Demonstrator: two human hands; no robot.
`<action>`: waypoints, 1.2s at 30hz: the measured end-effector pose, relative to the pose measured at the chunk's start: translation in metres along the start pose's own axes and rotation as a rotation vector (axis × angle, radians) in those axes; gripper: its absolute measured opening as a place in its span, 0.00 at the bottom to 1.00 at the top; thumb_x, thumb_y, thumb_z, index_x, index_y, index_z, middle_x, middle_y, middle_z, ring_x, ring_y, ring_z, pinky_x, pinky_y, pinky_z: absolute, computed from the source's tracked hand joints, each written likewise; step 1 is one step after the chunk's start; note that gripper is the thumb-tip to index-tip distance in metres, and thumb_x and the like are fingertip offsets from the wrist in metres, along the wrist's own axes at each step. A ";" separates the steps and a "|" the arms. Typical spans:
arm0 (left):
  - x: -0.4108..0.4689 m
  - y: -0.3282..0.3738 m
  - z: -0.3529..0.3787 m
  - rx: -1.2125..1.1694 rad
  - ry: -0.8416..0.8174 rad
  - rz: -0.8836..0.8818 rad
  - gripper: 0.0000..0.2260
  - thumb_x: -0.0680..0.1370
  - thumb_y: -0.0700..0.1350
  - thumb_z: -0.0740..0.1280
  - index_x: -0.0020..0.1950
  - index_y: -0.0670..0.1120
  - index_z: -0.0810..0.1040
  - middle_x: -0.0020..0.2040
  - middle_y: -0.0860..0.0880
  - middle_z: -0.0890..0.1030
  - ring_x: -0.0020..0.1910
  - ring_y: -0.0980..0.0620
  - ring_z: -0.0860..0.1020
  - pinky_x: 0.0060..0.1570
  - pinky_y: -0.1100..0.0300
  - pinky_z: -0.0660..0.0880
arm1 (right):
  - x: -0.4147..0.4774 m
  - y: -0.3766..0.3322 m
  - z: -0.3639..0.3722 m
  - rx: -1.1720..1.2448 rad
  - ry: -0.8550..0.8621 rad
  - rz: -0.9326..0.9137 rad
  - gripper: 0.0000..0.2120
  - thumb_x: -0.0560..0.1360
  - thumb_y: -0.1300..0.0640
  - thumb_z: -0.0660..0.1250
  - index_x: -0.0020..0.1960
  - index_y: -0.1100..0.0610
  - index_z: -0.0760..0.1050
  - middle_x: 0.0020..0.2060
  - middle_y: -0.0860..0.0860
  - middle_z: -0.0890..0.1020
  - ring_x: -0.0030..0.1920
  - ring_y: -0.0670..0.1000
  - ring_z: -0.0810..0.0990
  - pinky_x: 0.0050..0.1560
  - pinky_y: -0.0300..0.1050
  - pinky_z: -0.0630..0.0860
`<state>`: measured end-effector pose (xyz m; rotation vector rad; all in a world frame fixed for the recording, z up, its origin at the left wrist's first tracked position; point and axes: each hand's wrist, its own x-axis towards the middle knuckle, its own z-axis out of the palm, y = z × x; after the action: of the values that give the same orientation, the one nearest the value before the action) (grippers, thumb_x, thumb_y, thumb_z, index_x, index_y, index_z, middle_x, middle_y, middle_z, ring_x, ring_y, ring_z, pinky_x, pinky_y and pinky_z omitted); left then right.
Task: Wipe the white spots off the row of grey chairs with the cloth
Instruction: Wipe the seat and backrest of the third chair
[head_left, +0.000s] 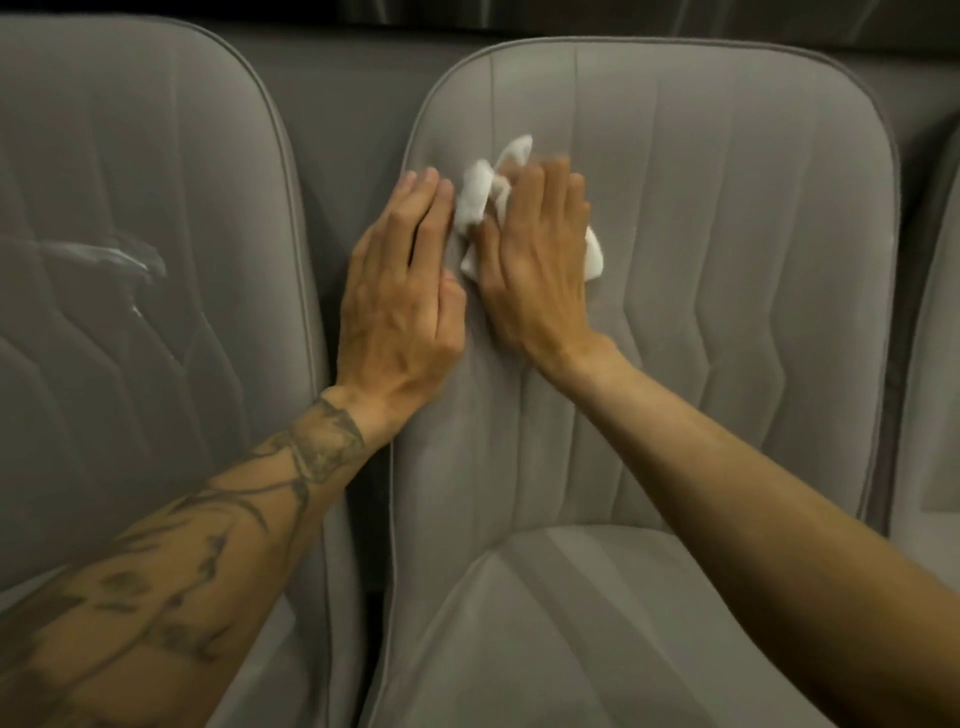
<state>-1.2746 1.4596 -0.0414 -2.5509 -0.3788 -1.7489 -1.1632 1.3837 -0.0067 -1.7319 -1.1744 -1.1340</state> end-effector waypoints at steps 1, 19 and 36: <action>0.000 -0.003 -0.003 -0.008 -0.019 0.020 0.27 0.81 0.42 0.57 0.81 0.38 0.66 0.81 0.41 0.66 0.82 0.44 0.63 0.80 0.48 0.62 | -0.016 -0.005 -0.003 -0.009 -0.046 -0.044 0.20 0.84 0.53 0.52 0.65 0.66 0.71 0.52 0.60 0.75 0.50 0.59 0.72 0.54 0.57 0.70; -0.045 -0.039 -0.043 0.449 -0.182 0.224 0.30 0.86 0.57 0.53 0.85 0.44 0.57 0.85 0.45 0.61 0.82 0.47 0.63 0.82 0.36 0.48 | -0.010 -0.007 -0.021 -0.019 -0.165 -0.175 0.16 0.82 0.52 0.58 0.59 0.65 0.74 0.49 0.60 0.75 0.47 0.60 0.73 0.49 0.58 0.70; -0.048 -0.046 -0.039 0.444 -0.150 0.243 0.30 0.85 0.52 0.55 0.85 0.44 0.56 0.85 0.46 0.59 0.77 0.49 0.70 0.82 0.36 0.48 | -0.028 -0.025 -0.001 0.014 -0.053 0.053 0.15 0.83 0.53 0.56 0.58 0.63 0.73 0.50 0.58 0.74 0.48 0.57 0.71 0.51 0.56 0.70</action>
<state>-1.3363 1.4893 -0.0765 -2.2965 -0.3892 -1.2333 -1.1927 1.3820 -0.0303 -1.7819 -1.1582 -1.0518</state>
